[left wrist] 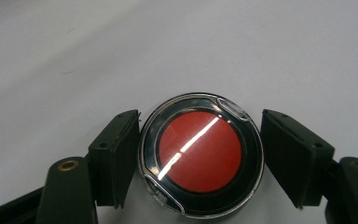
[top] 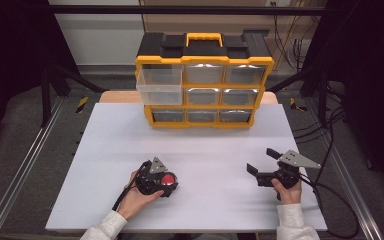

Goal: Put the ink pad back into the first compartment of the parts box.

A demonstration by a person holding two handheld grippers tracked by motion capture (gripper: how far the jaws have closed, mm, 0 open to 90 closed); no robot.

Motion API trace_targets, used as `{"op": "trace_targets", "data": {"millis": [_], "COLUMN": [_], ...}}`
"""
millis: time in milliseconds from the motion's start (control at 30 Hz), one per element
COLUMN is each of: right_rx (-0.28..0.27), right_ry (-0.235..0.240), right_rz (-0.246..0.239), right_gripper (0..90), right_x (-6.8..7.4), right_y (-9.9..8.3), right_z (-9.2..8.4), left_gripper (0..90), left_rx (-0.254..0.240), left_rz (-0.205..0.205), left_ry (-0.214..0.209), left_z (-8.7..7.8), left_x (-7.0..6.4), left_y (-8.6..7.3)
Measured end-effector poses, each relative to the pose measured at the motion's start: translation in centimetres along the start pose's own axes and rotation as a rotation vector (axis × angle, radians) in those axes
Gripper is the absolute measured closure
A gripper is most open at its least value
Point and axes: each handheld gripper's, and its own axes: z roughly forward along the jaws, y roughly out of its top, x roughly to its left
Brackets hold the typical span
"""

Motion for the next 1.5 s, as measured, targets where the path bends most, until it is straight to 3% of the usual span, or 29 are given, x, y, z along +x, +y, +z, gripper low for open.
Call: {"op": "trace_targets", "data": {"millis": [533,1500], "right_rx": [0.001,0.01], "right_ry": [0.002,-0.003], "right_rz": [-0.001,0.005], "right_gripper": [0.4,0.4], "right_x": [0.0,-0.1], "right_y": [0.0,-0.1], "right_z": [0.0,0.0], "left_gripper": [29.8,29.9], "left_rx": [-0.037,-0.168], "left_rz": [-0.014,-0.071], "left_ry": [-0.014,0.009], "left_z": [-1.3,-6.6], "left_x": [0.4,2.5], "left_y": [0.5,1.6]}}
